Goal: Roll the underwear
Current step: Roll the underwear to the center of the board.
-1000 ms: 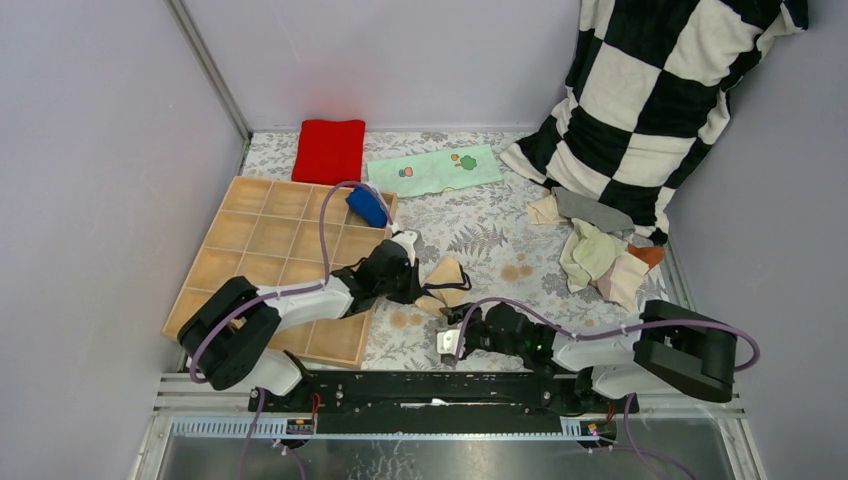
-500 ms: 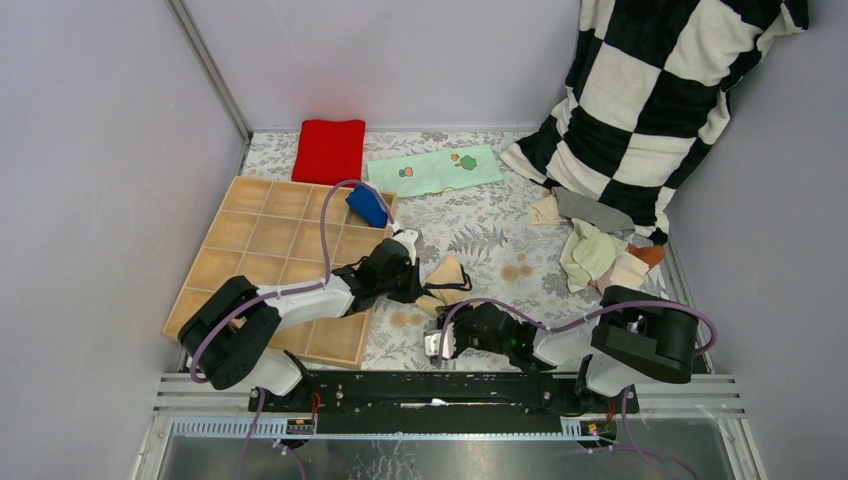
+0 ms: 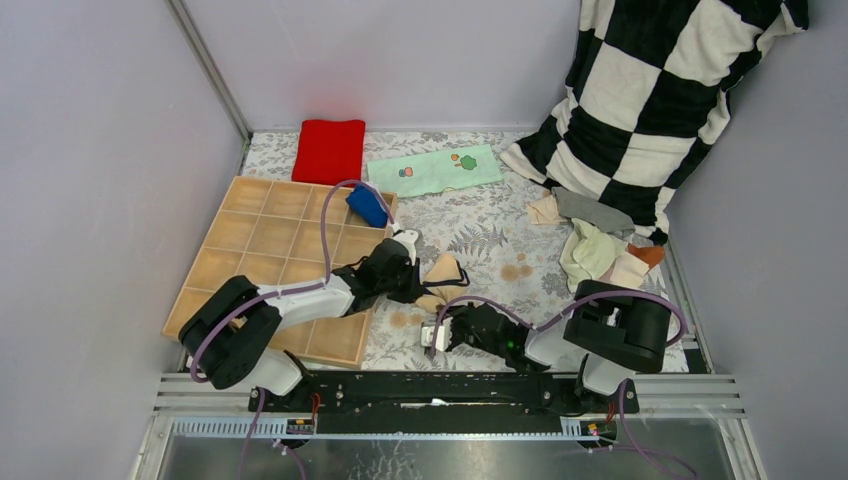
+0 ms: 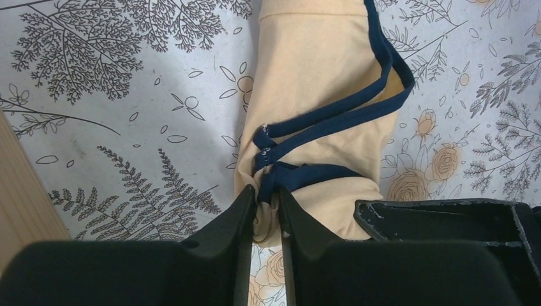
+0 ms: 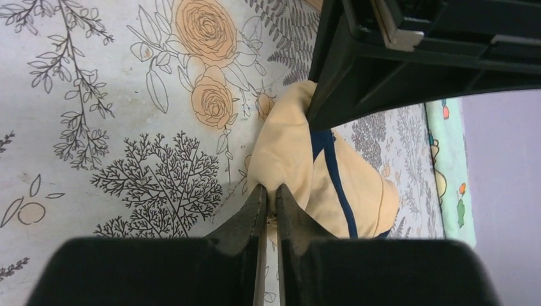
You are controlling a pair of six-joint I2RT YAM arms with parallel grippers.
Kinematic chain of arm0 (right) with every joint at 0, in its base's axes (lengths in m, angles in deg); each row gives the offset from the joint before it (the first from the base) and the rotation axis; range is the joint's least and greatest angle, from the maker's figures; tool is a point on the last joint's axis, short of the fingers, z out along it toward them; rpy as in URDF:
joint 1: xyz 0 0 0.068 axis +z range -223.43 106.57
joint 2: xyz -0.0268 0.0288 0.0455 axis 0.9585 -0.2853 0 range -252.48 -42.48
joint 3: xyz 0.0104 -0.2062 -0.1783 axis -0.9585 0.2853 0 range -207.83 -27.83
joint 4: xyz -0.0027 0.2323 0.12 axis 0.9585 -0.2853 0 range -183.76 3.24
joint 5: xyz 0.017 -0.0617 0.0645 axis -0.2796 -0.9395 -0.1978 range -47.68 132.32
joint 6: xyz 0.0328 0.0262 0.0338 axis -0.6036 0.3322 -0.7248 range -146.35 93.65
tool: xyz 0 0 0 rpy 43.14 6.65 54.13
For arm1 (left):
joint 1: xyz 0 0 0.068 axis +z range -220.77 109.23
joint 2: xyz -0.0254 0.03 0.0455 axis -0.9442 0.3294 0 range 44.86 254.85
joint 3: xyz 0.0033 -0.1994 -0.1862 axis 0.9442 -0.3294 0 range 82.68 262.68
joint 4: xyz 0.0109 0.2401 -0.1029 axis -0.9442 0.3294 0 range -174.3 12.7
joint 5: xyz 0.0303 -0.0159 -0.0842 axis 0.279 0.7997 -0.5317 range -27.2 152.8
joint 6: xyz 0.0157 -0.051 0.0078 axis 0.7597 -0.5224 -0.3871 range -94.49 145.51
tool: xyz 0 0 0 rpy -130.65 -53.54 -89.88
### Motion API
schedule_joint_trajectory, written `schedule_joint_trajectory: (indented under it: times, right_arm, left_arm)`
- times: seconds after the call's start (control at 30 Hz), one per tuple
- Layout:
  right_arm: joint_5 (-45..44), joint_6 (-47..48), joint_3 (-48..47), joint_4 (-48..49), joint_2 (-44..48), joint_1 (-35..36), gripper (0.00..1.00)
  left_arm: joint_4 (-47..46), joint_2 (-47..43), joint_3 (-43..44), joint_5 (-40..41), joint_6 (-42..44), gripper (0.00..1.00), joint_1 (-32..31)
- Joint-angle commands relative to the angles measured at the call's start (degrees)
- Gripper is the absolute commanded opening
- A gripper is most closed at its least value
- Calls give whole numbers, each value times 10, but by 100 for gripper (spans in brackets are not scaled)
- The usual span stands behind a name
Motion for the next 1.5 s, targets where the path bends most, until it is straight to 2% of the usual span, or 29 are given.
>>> schedule_joint_trajectory:
  times: [0.0,0.07,0.13,0.27,0.47,0.6,0.83,1.3,1.4,1.47]
  right_arm:
    - [-29,-62,12,72,-16,2,6]
    - [-36,-106,19,85,-16,3,2]
    - [-38,-151,24,91,-14,2,0]
    - [-29,-250,41,138,-25,2,0]
    - [-31,-392,79,304,-78,-1,0]
    - [-31,-473,89,381,-116,-9,0]
    - [-36,-587,93,382,-101,-25,0]
    - [-20,-581,94,371,-90,-29,0]
    - [-16,-571,89,353,-83,-29,0]
    - [-16,-559,87,342,-76,-29,0]
  left_arm:
    - [-1,-8,10,-8,4,27,-3]
    - [1,-17,9,-3,1,33,-2]
    - [2,-28,9,9,-5,49,-3]
    - [5,-55,8,31,-19,63,-2]
    - [-13,-102,-3,65,-41,68,-2]
    - [-40,-112,-17,43,-39,68,-2]
    - [-73,-85,-26,-12,-24,68,-2]
    - [-96,8,-15,-47,-14,68,-3]
    - [-95,19,-10,-48,-13,61,-4]
    - [-95,24,-9,-49,-13,48,-4]
